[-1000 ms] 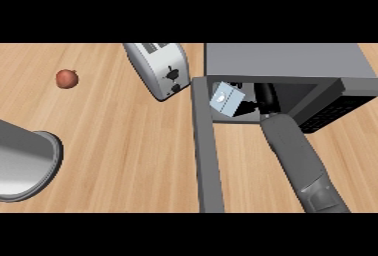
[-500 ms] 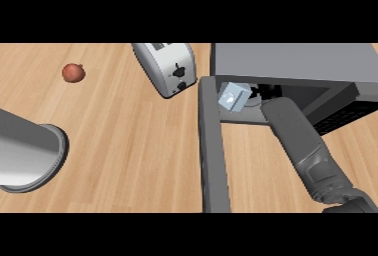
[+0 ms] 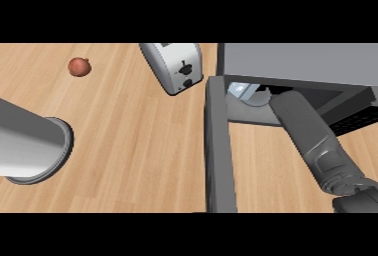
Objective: Pick up the milk, place it into the microwave and close the microwave
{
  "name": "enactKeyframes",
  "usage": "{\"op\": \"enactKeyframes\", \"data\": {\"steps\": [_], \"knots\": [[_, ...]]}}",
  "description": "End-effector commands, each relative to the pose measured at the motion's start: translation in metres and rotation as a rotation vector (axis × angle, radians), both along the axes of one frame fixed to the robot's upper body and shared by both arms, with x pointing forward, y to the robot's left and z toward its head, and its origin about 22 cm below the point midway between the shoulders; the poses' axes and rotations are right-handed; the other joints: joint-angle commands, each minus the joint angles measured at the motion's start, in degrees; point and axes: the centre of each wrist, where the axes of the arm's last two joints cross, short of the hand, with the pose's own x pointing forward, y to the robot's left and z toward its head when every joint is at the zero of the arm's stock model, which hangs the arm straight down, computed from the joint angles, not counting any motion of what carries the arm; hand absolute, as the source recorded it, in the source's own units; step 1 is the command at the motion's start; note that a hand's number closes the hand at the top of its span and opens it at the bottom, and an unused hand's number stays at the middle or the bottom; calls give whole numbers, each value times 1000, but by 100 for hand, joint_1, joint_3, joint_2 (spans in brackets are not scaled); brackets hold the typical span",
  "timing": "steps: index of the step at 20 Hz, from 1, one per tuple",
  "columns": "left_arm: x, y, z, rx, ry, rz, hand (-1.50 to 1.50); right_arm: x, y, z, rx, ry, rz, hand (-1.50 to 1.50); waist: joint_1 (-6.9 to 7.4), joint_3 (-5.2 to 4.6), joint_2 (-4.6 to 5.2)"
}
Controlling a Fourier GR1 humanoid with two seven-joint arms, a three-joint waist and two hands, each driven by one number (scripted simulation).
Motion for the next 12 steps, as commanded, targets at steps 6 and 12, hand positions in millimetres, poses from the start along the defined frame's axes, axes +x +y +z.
{"op": "enactKeyframes", "data": {"steps": [6,12], "knots": [[15,-1,-3,-6,-10,-23,-150,-1,-30,-2,-142,-10,-187,150,140,-40,78],[18,0,-2,35,-3,-13,-150,3,-51,11,-211,2,-388,-150,237,-38,94]]}}
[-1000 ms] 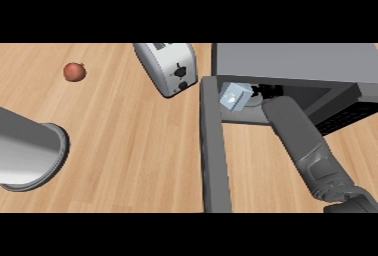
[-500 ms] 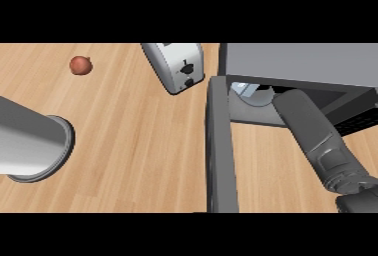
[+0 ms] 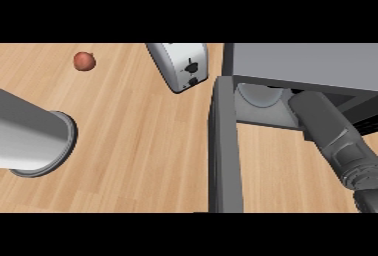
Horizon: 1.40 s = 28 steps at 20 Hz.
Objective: Pick up the milk, place it into the microwave and close the microwave
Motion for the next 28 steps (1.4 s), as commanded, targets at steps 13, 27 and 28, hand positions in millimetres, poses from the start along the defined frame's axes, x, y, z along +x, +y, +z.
{"op": "enactKeyframes", "data": {"steps": [13,27,28], "knots": [[21,-7,-7,61,31,-121,-150,8,23,11,63,1,282,-150,-32,22,-15],[36,-31,-23,33,18,-281,-150,0,39,-8,500,13,480,-150,-320,10,-179],[33,-45,-17,28,11,-295,-150,-3,29,-13,526,24,489,-150,-326,17,-191]]}}
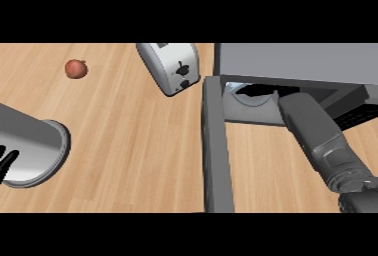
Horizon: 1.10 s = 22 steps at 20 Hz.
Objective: Pick up the milk, place it into the microwave and close the microwave
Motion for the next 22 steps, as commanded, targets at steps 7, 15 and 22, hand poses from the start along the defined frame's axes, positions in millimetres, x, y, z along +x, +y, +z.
{"op": "enactKeyframes", "data": {"steps": [7,15,22], "knots": [[20,-23,-2,-9,20,-112,150,-27,13,-48,328,98,134,-150,-228,-14,-142],[29,-73,4,-17,89,-149,150,-60,-11,-88,464,158,260,-150,-510,-27,-263],[33,-85,-10,6,121,-205,150,-116,-22,-139,451,168,252,-150,-594,-36,-300]]}}
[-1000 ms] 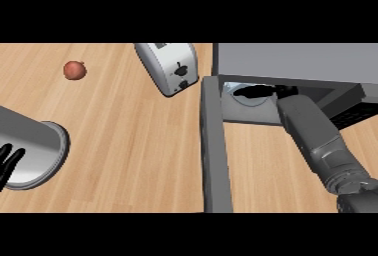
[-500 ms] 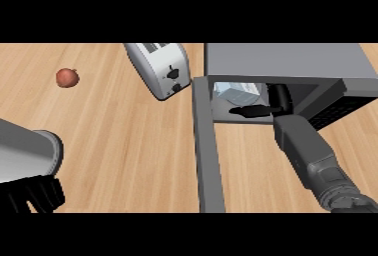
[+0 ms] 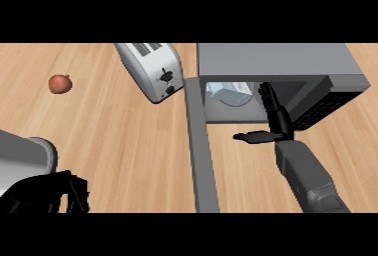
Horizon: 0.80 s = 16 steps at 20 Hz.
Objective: Pick up the milk, place it into the microwave and close the microwave
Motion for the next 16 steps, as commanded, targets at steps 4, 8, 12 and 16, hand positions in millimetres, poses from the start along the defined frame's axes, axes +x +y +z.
{"op": "enactKeyframes", "data": {"steps": [4,8,12,16], "knots": [[31,-19,1,79,-10,-52,150,-47,-7,-31,5,19,6,-150,-158,-10,-44],[46,-47,-6,92,-41,-83,150,-76,-37,-36,22,21,-31,-150,-175,-12,-31],[57,-71,-10,183,-78,-155,150,-103,-48,-35,1,22,-42,-150,-213,-15,-32],[71,-121,-28,205,-43,-229,150,-132,-74,-25,-1,1,-28,-150,-205,-11,-5]]}}
